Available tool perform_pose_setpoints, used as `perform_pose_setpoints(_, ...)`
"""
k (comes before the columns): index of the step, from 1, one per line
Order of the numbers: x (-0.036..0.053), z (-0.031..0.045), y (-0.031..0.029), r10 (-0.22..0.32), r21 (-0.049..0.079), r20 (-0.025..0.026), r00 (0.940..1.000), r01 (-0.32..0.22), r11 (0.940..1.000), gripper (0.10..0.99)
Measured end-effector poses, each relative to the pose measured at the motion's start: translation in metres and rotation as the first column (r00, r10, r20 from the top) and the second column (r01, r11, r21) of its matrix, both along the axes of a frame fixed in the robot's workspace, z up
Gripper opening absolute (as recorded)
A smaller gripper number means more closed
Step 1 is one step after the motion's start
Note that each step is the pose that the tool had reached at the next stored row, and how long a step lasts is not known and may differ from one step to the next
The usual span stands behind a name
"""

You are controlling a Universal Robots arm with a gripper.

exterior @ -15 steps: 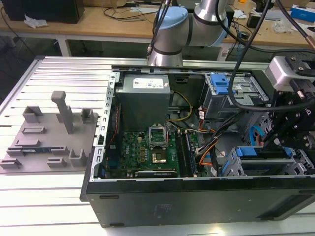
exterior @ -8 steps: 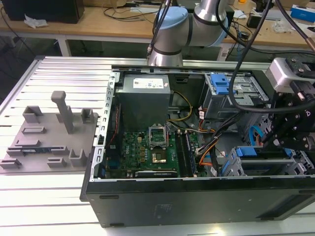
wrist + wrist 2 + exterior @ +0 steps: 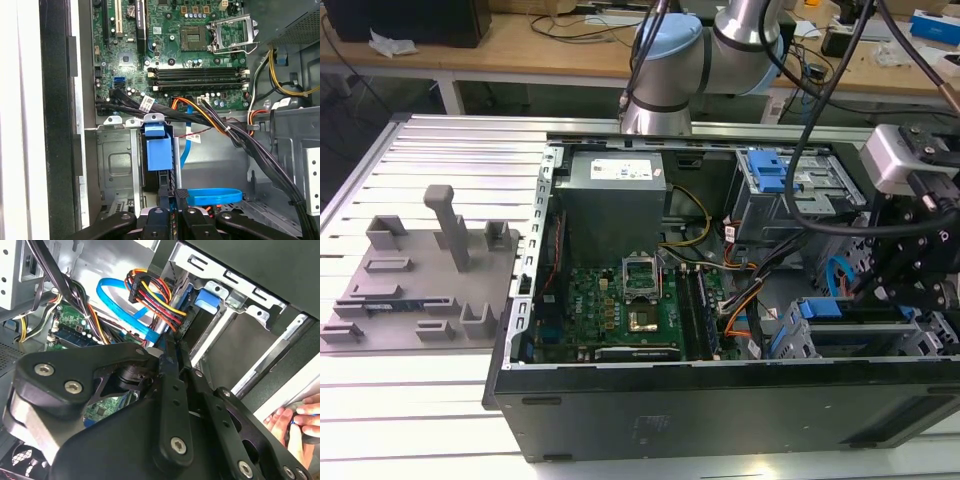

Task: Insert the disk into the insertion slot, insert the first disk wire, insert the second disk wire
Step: 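Insert the second disk wire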

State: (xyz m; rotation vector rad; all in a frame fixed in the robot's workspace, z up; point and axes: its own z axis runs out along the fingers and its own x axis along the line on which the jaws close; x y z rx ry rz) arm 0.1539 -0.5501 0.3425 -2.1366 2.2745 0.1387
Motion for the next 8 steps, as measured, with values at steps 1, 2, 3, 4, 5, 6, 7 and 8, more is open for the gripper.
perform_pose_setpoints(1, 0.0, -0.0005, 0.0, 0.0, 0.0, 0.0, 1.0, 0.0, 1.0, 0.161)
perform_pose_setpoints(2, 0.0, -0.0013, 0.0, 0.0, 0.0, 0.0, 1.0, 0.0, 1.0, 0.161)
perform_pose_setpoints(3, 0.0, -0.0019, 0.0, 0.0, 0.0, 0.0, 1.0, 0.0, 1.0, 0.161)
perform_pose_setpoints(4, 0.0, -0.0024, -0.0001, 0.001, 0.0, 0.0, 1.0, -0.001, 1.0, 0.161)
perform_pose_setpoints(5, 0.0, -0.0032, -0.0001, 0.001, 0.0, 0.0, 1.0, -0.001, 1.0, 0.161)
perform_pose_setpoints(6, 0.0, -0.0042, -0.0002, 0.001, 0.0, -0.0001, 1.0, -0.001, 1.0, 0.161)
perform_pose_setpoints(7, 0.0, -0.0066, -0.0003, 0.001, -0.002, 0.0, 1.0, -0.001, 1.0, 0.161)
perform_pose_setpoints(8, 0.0, -0.0074, -0.0004, 0.001, -0.001, 0.0, 1.0, -0.001, 1.0, 0.161)
